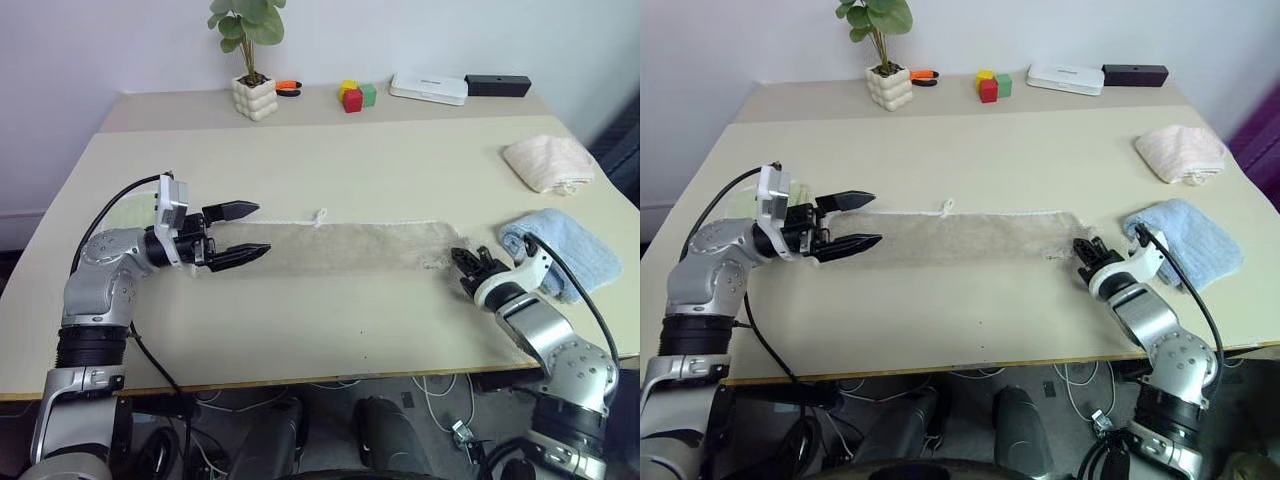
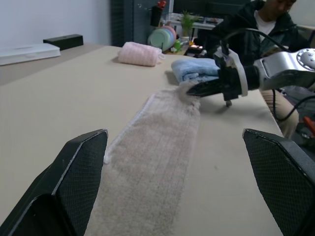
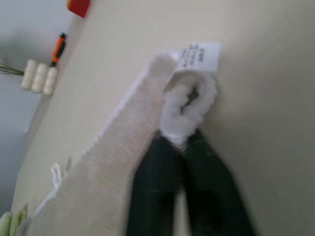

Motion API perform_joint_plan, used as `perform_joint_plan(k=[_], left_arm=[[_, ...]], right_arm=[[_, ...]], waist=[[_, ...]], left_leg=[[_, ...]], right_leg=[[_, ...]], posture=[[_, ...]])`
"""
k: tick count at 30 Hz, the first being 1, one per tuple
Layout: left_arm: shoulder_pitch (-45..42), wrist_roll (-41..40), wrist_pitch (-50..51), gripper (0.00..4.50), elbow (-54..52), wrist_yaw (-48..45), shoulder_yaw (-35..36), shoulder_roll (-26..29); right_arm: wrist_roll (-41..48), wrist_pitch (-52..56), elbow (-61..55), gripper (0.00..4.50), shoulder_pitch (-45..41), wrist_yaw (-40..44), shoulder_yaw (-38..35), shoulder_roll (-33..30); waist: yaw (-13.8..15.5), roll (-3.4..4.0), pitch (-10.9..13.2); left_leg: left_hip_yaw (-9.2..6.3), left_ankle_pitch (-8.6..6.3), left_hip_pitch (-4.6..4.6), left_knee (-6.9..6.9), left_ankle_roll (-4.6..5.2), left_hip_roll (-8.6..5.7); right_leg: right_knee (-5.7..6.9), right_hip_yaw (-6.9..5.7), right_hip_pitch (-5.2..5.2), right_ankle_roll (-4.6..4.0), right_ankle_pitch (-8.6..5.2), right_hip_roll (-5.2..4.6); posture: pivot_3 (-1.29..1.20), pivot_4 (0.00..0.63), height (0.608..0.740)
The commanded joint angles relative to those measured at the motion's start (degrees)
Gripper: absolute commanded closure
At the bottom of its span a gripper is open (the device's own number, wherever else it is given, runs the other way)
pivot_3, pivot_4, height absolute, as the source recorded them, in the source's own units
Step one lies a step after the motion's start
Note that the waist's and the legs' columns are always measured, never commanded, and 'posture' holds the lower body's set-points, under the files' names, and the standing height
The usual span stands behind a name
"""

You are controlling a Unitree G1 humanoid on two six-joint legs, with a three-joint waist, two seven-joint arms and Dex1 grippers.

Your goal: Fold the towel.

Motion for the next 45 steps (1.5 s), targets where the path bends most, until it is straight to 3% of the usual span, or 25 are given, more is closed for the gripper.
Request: perform_joint_plan(k=[1, 5, 12, 17, 24, 34, 38, 41, 45], left_arm=[[-0.3, -1.2, -0.3, 0.00, -1.5, 0.8, 1.7, 0.8], [-1.5, -0.8, -1.5, 0.00, 0.7, 0.5, 1.6, 1.1], [-3.2, -0.3, -3.1, 0.00, 3.2, 0.4, 0.6, 0.4], [-3.3, -0.5, -3.4, 0.00, 3.5, 0.5, 0.6, 0.3], [-1.6, -1.2, -2.9, 0.00, 1.4, 0.8, 1.0, 0.8], [2.8, -2.4, -1.4, 0.00, -3.6, 2.5, 2.9, 2.5], [4.6, -2.8, -0.8, 0.00, -5.3, 3.4, 3.7, 3.1], [5.0, -2.9, -0.8, 0.00, -5.7, 3.9, 3.8, 3.2], [5.1, -3.0, -1.0, 0.00, -5.6, 4.1, 3.9, 3.3]], right_arm=[[-4.5, 0.5, 0.0, 4.45, 1.1, 3.6, 1.7, -4.2], [-15.3, 0.8, -3.9, 4.45, 3.9, 14.7, 6.8, -18.7], [-24.1, -3.2, -8.4, 4.45, 0.6, 24.7, 12.1, -24.7], [-32.8, -7.7, -18.3, 4.45, -0.2, 36.2, 23.1, -28.9], [-41.0, -10.6, -20.1, 4.45, -4.4, 44.1, 34.5, -28.0], [-56.0, -18.1, -7.7, 4.45, -11.7, 50.2, 48.9, -19.4], [-55.4, -17.6, -5.2, 4.45, -12.2, 53.4, 49.3, -15.7], [-56.8, -18.0, -5.7, 3.69, -11.2, 56.0, 50.8, -15.4], [-57.2, -18.5, -6.9, 1.70, -11.6, 57.7, 48.7, -16.1]], waist=[[0.3, 0.01, 0.0], [1.1, 0.21, 0.1], [0.8, 0.19, 0.1], [1.1, 0.20, 0.2], [1.3, 0.16, 0.2], [1.2, 0.15, 0.2], [1.2, 0.17, 0.2], [1.4, 0.16, 0.2], [1.4, 0.16, 0.2]], left_leg=[[-0.01, 0.00, -0.01, 0.01, 0.00, 0.00], [0.02, 0.00, -0.03, 0.04, 0.02, -0.04], [0.09, -0.01, -0.06, -0.03, 0.03, 0.07], [0.09, -0.03, -0.12, -0.05, 0.06, 0.07], [0.09, -0.10, -0.14, 0.00, 0.01, 0.06], [0.09, -0.10, -0.12, -0.04, 0.02, 0.07], [0.09, -0.10, -0.12, -0.05, 0.01, 0.07], [0.08, -0.13, -0.10, 0.00, -0.03, 0.07], [0.08, -0.14, -0.08, 0.02, -0.05, 0.07]], right_leg=[[-0.01, 0.00, 0.00, 0.00, 0.00, 0.01], [-0.29, -0.01, 0.00, 0.00, 0.02, 0.00], [-0.32, -0.01, 0.05, -0.04, 0.06, 0.01], [-0.47, -0.02, 0.05, -0.01, 0.08, 0.01], [-0.60, -0.04, 0.10, 0.03, 0.15, 0.00], [-0.64, -0.04, 0.03, 0.04, 0.20, 0.04], [-0.63, -0.04, -0.02, 0.14, 0.27, 0.06], [-0.64, -0.05, -0.05, 0.14, 0.28, 0.07], [-0.64, -0.05, -0.04, 0.13, 0.30, 0.07]], posture=[[0.00, 0.150, 0.740], [0.00, 0.150, 0.740], [0.00, 0.150, 0.740], [0.00, 0.150, 0.740], [0.00, 0.150, 0.740], [0.00, 0.150, 0.740], [0.00, 0.150, 0.740], [0.00, 0.150, 0.740], [0.00, 0.150, 0.740]])
